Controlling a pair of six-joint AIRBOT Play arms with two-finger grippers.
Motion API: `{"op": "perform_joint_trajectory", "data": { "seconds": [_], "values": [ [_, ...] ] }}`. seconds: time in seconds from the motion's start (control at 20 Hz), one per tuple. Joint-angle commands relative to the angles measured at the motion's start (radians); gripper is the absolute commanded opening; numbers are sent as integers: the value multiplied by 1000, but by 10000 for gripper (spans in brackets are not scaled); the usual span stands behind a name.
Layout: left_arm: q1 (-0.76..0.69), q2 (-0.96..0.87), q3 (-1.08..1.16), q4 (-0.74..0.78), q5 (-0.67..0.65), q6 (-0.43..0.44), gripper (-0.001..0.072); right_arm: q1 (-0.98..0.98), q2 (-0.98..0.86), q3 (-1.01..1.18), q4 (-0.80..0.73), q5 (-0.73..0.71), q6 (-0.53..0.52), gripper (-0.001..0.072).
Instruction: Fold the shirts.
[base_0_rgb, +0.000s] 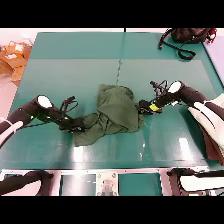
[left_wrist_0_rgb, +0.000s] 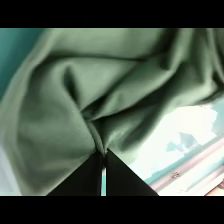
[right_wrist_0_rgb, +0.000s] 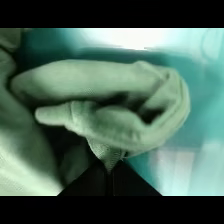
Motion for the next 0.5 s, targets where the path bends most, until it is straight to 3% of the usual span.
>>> {"op": "perform_joint_trajectory", "data": {
  "seconds": [0.0,0.15,0.45],
  "values": [
    [0,24,33,-88,-39,48,21,-1,28,49,18,76,-27,20],
    [4,122,176,-117,-76,45,20,-30,125,154,18,179,-26,18],
    [6,291,700,-40,-174,-92,20,-170,441,458,19,305,-13,19]
  ]
}}
